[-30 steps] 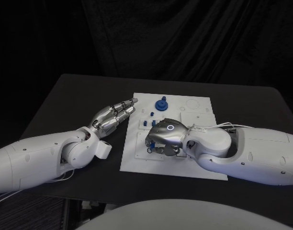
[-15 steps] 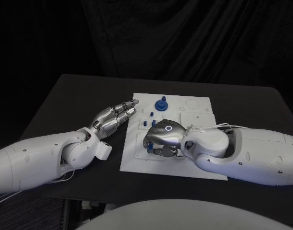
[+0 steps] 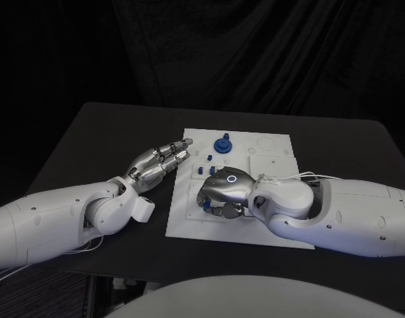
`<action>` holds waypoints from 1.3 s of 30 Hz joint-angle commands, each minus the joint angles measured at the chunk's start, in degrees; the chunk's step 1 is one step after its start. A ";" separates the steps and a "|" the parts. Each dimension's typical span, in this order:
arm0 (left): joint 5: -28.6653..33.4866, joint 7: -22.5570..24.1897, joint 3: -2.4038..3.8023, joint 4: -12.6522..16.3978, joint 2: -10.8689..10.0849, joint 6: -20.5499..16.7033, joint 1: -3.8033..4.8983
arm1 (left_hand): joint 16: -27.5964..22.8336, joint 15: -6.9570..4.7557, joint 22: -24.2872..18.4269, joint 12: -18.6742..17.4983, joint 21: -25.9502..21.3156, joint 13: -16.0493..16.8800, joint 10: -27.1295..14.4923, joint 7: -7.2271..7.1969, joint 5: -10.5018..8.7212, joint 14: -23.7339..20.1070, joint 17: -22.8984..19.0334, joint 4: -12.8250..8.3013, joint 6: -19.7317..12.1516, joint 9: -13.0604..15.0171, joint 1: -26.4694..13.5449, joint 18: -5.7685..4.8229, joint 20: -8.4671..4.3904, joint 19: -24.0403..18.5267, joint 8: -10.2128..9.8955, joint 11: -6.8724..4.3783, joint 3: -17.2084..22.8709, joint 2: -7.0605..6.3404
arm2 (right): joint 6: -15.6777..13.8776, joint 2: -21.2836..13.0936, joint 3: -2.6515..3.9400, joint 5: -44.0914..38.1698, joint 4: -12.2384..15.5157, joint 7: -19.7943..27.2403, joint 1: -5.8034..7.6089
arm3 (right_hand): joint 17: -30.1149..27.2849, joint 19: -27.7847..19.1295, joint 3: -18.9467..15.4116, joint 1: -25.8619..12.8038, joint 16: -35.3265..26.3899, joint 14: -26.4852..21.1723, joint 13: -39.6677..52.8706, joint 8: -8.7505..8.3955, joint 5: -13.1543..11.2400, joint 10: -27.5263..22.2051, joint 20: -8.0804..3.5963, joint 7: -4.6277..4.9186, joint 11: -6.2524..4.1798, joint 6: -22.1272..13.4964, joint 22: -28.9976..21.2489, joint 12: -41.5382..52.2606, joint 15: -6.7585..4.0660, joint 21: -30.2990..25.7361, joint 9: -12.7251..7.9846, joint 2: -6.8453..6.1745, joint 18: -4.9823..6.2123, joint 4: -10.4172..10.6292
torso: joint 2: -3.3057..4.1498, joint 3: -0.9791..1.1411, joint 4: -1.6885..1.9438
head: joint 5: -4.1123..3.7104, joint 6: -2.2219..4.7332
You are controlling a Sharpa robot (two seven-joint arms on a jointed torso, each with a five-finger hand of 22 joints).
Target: Assemble the parts on the task board
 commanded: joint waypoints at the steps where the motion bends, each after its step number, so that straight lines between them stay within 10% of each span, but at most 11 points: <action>1: 0.23 0.37 0.06 0.10 0.11 1.02 -0.11 | -0.21 0.47 0.01 0.24 -0.18 0.05 -0.02 0.22 -0.10 0.11 -0.05 -0.26 0.15 0.08 0.07 0.73 0.41 0.08 0.19 0.31 0.13 0.73 | -0.33 0.10 -0.04 0.09 -0.09 -0.48 -0.37 | 1.33 -0.18 0.12 0.43 -0.41 1.27 0.00 -0.24 -0.16 0.45 -0.32 -0.29 -0.32 -0.02 11.21 -0.12 -0.55 -0.41 0.07 0.02 0.18 -0.32 | 0.01 0.00 0.05 | 0.03 -0.01; 6: 0.23 0.30 0.06 0.06 0.06 1.08 -0.12 | -0.21 0.50 0.01 0.24 -0.18 0.05 -0.02 0.24 -0.08 0.11 -0.05 -0.30 0.15 0.08 0.04 0.75 0.47 0.08 0.21 0.33 0.19 0.77 | 0.44 0.01 -0.04 0.09 -0.34 -0.69 -0.68 | 0.73 -0.52 0.41 0.70 -0.80 1.03 0.03 -0.79 0.07 -0.28 -0.30 -0.15 -0.13 -0.77 11.02 -0.54 -0.44 -1.01 -0.02 -0.16 0.30 -0.80 | -0.01 0.04 -0.09 | 0.21 -0.01; 10: 0.23 0.27 0.06 -0.04 0.09 1.11 -0.14 | -0.21 0.50 0.01 0.24 -0.18 0.05 -0.02 0.24 -0.08 0.11 -0.05 -0.30 0.15 0.08 0.04 0.75 0.47 0.08 0.21 0.33 0.19 0.77 | 0.86 -0.14 -0.04 0.09 -0.41 -0.88 -0.88 | -1.87 -2.41 0.02 -1.21 -2.49 -0.49 -0.28 -5.34 -3.96 -8.15 0.05 -2.30 1.60 -9.36 10.04 -3.22 0.05 -4.08 -1.82 -1.74 0.97 -0.04 | 0.01 0.02 -0.12 | 0.14 -0.01; 21: 0.23 0.13 0.06 -0.16 0.03 0.91 -0.22 | -0.21 0.63 0.02 0.31 -0.17 0.05 -0.03 0.33 -0.39 0.11 -0.05 -0.32 0.13 0.10 -0.22 0.82 0.65 0.08 0.27 0.43 0.39 1.00 | -2.62 -1.51 -0.04 0.09 0.17 -1.73 -1.02 | -3.38 -3.21 -3.71 0.09 -3.53 -1.51 0.88 -5.36 -7.50 -18.38 -0.02 -6.01 1.74 -20.06 9.64 -2.27 -0.24 -6.23 -5.29 -2.34 1.28 0.58 | -0.09 0.02 -0.11 | 0.12 -0.01; 23: 0.23 0.08 0.06 -0.17 -0.08 0.94 -0.26 | -0.21 0.65 0.00 0.31 -0.18 0.05 -0.03 0.34 -0.39 0.11 -0.05 -0.31 0.18 0.11 -0.25 0.82 0.66 0.08 0.29 0.44 0.44 1.06 | -4.79 -2.16 -0.03 0.09 0.70 -1.83 -1.02 | -3.59 -3.27 -6.87 3.61 -3.69 -1.61 1.35 -5.44 -7.09 -20.45 -0.03 -8.44 1.93 -27.79 9.60 -1.04 -0.15 -6.71 -8.14 -3.38 1.34 3.04 | -0.09 0.02 -0.08 | 0.04 -0.01; 26: 0.23 0.07 0.06 -0.18 -0.30 0.91 -0.32 | -0.21 0.66 0.00 0.33 -0.18 0.05 -0.03 0.36 -0.34 0.11 -0.05 -0.34 0.25 0.12 -0.27 0.83 0.68 0.08 0.32 0.46 0.51 1.13 | -9.35 -4.03 0.03 0.55 2.15 -1.61 -0.74 | -3.60 -3.14 -9.58 7.42 -3.72 -1.55 1.94 -5.80 -7.15 -23.12 0.02 -9.53 1.89 -32.40 9.65 0.87 -0.14 -7.03 -10.72 -5.30 1.35 9.00 | -0.08 0.04 -0.12 | 0.10 -0.01; 35: 0.24 0.28 0.06 -0.41 -0.70 0.64 -0.39 | -0.21 0.70 0.03 0.44 -0.17 0.05 -0.06 0.32 -0.96 0.11 -0.05 0.26 0.22 0.16 -1.06 0.89 0.79 0.08 0.46 0.47 0.72 1.66 | -17.22 -11.00 0.16 9.62 6.83 0.65 4.79 | -2.78 -2.59 -9.28 4.52 -3.20 -1.05 2.62 -4.17 -6.96 -24.05 0.12 -7.28 2.09 -27.06 9.91 3.89 -0.05 -6.57 -10.03 -3.92 1.19 9.04 | -0.04 0.06 -0.08 | -0.03 -0.01; 37: 0.24 0.61 0.06 -0.43 -0.77 0.44 -0.39 | -0.21 0.69 0.00 0.52 -0.18 0.04 -0.10 0.31 -2.67 0.11 -0.05 3.16 0.20 0.20 -3.51 0.93 0.88 0.08 0.60 0.45 -0.63 1.73 | -16.28 -13.41 0.13 13.10 8.14 0.72 6.47 | -2.83 -2.59 -8.71 4.30 -3.22 -1.06 2.81 -3.96 -5.91 -23.70 0.15 -6.72 2.15 -26.09 9.90 4.87 0.00 -6.67 -10.03 -3.25 1.21 8.86 | -0.01 0.09 -0.06 | -0.23 -0.01; 39: 0.24 1.07 0.06 -0.38 -0.88 -0.01 -0.39 | -0.21 0.60 0.04 0.11 -0.17 -0.02 -0.29 -0.03 -13.37 0.11 -0.05 9.26 -2.99 -0.43 -7.17 1.12 0.90 0.09 -0.19 -0.04 -4.05 1.46 | -14.75 -15.97 0.07 15.84 9.31 0.30 7.71 | -2.66 -2.48 -7.96 4.59 -3.11 -1.00 3.17 -4.00 -4.59 -22.72 0.18 -6.46 2.24 -25.79 9.96 6.34 0.06 -6.55 -10.29 -2.53 1.18 8.73 | -0.06 0.04 -0.13 | -0.42 -0.01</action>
